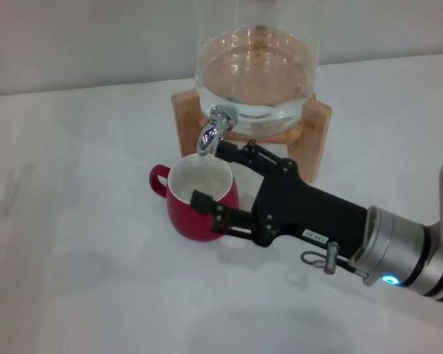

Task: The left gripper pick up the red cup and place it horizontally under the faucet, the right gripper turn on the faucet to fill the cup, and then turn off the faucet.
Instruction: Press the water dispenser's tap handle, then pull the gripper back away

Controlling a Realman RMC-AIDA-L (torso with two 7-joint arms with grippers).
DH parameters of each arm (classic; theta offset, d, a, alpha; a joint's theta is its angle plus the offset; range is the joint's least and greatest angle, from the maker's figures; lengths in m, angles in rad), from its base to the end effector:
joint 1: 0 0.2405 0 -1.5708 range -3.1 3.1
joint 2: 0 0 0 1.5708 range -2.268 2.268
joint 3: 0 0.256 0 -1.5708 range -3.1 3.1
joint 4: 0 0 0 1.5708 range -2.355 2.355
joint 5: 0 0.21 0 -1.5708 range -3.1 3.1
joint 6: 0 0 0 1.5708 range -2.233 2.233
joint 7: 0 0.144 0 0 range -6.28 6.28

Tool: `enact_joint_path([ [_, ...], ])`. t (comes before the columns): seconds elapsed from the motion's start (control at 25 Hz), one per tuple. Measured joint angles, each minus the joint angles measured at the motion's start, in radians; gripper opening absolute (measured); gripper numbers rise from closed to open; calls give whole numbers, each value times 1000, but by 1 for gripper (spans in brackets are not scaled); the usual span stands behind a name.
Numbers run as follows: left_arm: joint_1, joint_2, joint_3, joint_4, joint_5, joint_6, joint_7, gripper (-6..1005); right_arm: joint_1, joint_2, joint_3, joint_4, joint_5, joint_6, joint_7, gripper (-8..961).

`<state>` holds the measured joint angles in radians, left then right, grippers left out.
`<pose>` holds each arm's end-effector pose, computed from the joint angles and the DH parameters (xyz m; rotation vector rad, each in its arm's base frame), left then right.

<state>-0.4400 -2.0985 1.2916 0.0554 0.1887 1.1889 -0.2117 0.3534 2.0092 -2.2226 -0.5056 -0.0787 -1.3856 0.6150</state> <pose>-0.3449 0.3248 -0.0035 -1.6144 -0.5169 -0.6348 0.2110 0.2723 -0.0657 -2.3361 0.3277 1.3436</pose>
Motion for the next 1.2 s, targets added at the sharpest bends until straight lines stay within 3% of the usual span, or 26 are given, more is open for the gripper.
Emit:
enact_joint_path([
  [0.4, -1, 0, 0, -6, 0, -2, 0, 777, 8, 2, -38, -22, -6, 41, 6, 869],
  [1.2, -2, 0, 0, -6, 0, -4, 0, 777, 42, 3, -3, -20, 3, 117, 4, 870],
])
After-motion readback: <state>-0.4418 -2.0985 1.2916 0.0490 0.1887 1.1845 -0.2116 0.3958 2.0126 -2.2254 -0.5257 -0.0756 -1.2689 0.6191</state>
